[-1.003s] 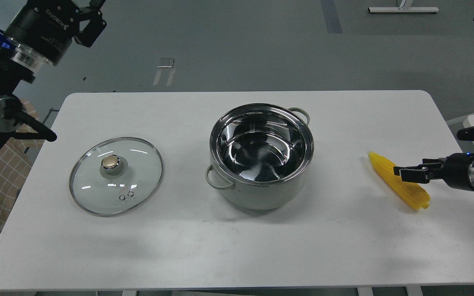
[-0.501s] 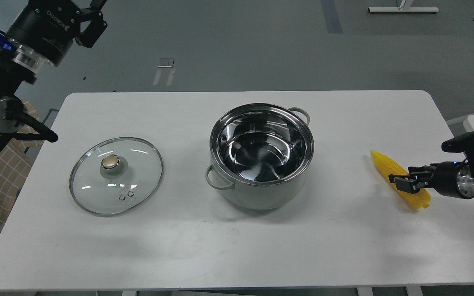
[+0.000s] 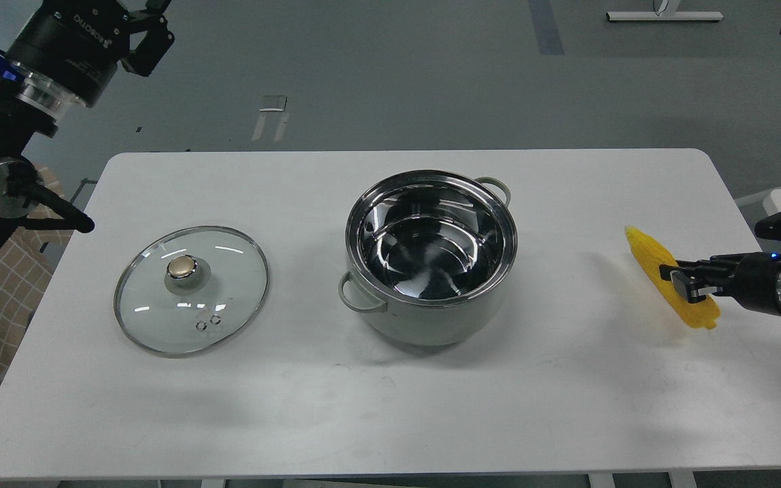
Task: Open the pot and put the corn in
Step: 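Lift the corn cob and carry it over the pot, right gripper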
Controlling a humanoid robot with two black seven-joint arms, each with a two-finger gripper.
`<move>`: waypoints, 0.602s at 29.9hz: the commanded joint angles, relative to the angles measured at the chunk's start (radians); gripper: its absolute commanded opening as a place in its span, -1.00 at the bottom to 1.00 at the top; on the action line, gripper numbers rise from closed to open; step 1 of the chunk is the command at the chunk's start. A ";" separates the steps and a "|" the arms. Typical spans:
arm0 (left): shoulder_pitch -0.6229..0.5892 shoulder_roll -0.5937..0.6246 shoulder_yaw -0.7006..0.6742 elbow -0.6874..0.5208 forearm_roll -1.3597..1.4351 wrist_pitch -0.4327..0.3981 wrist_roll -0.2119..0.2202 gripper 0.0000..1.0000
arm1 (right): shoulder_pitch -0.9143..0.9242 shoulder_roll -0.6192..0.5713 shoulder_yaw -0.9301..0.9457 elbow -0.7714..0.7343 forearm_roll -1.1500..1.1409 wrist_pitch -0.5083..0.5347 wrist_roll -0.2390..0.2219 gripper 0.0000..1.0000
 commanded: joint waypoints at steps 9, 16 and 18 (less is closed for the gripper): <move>0.000 -0.002 -0.004 -0.010 0.000 0.001 0.000 0.92 | 0.408 0.034 -0.029 0.133 0.052 0.116 0.000 -0.53; 0.000 -0.003 -0.004 -0.010 0.000 0.003 0.000 0.92 | 0.588 0.258 -0.190 0.138 0.072 0.165 0.000 -0.53; 0.000 -0.005 -0.004 -0.010 0.000 0.003 0.000 0.92 | 0.596 0.296 -0.216 0.141 0.091 0.167 0.000 -0.53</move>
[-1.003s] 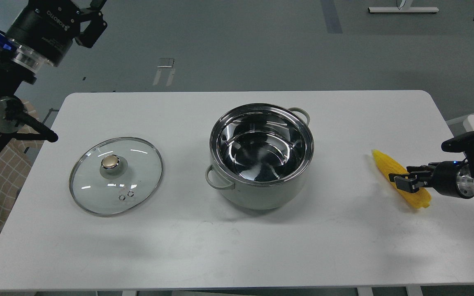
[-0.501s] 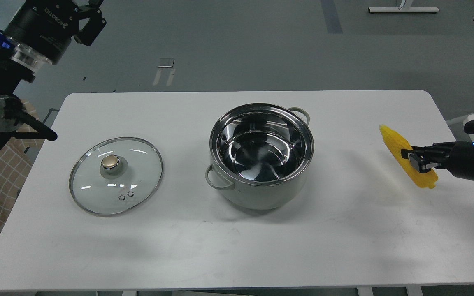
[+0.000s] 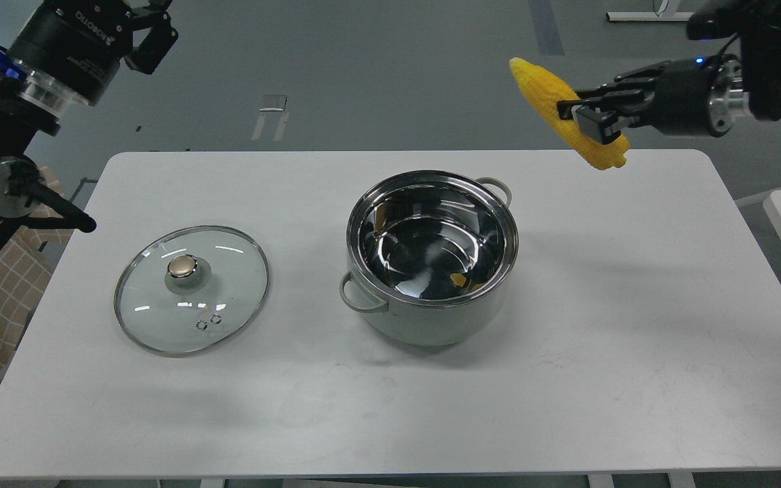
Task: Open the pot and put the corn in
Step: 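Lift the corn cob and carry it over the pot, right gripper, then lower the corn cob into the pot and open the right gripper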
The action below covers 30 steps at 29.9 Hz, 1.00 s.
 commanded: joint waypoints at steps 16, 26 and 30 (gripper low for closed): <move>0.003 0.000 -0.001 0.000 0.000 -0.004 0.000 0.92 | -0.044 0.358 -0.169 -0.127 0.041 -0.004 0.000 -0.49; 0.005 -0.002 -0.001 0.000 0.000 -0.002 0.000 0.92 | -0.091 0.424 -0.169 -0.173 0.043 -0.008 0.000 -0.31; 0.005 -0.002 -0.003 0.000 0.000 -0.002 0.000 0.92 | -0.094 0.429 -0.171 -0.179 0.041 -0.008 0.000 -0.16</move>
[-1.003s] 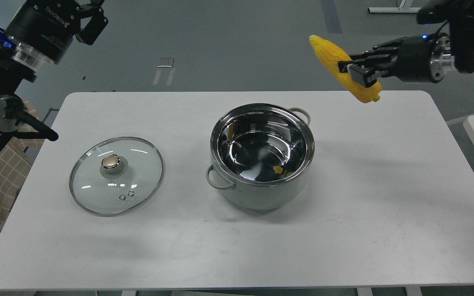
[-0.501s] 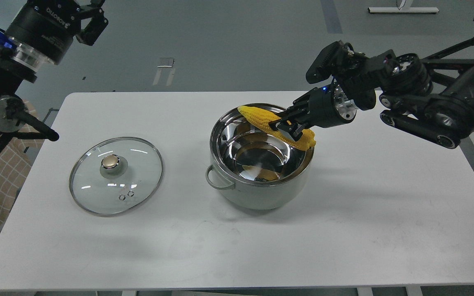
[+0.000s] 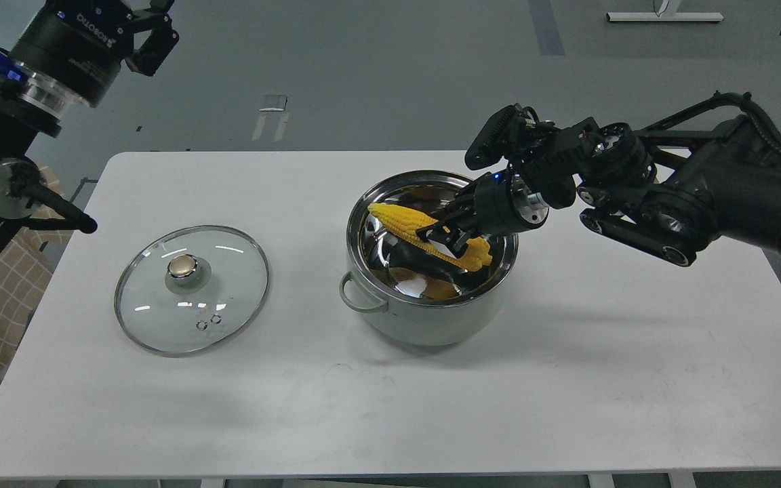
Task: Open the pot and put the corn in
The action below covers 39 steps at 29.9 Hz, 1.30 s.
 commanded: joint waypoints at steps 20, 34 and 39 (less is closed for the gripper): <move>0.002 0.001 0.000 -0.009 0.000 0.002 0.000 0.93 | 0.024 -0.026 0.031 -0.016 0.156 -0.002 0.000 0.70; 0.003 -0.104 0.008 0.037 0.023 0.012 0.000 0.95 | -0.084 -0.127 0.359 -0.323 0.833 -0.003 0.000 1.00; 0.003 -0.218 -0.003 0.173 0.035 -0.034 0.019 0.95 | -0.297 -0.126 0.606 -0.343 1.020 0.003 0.000 1.00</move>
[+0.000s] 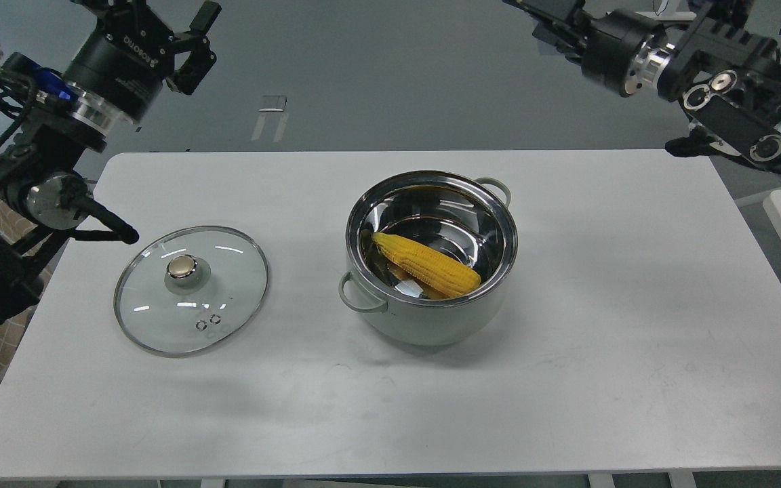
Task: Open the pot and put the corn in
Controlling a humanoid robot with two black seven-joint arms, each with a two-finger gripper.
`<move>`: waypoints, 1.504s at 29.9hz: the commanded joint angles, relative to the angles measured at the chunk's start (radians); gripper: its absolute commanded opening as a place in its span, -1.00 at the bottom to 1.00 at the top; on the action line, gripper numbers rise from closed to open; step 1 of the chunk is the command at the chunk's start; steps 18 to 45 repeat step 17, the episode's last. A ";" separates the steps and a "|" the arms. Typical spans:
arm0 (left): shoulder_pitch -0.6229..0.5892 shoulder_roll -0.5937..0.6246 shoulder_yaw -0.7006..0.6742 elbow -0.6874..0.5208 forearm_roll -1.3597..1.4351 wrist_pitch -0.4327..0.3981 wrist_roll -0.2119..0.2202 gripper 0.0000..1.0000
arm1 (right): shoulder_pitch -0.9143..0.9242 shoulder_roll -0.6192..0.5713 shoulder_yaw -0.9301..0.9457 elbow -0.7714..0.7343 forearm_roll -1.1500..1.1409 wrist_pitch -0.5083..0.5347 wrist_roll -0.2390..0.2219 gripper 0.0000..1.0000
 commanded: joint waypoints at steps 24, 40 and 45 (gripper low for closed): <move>-0.002 -0.286 0.009 0.428 0.076 -0.171 0.024 0.95 | -0.406 0.117 0.599 -0.001 0.159 0.065 0.000 1.00; -0.002 -0.286 0.009 0.428 0.076 -0.171 0.024 0.95 | -0.406 0.117 0.599 -0.001 0.159 0.065 0.000 1.00; -0.002 -0.286 0.009 0.428 0.076 -0.171 0.024 0.95 | -0.406 0.117 0.599 -0.001 0.159 0.065 0.000 1.00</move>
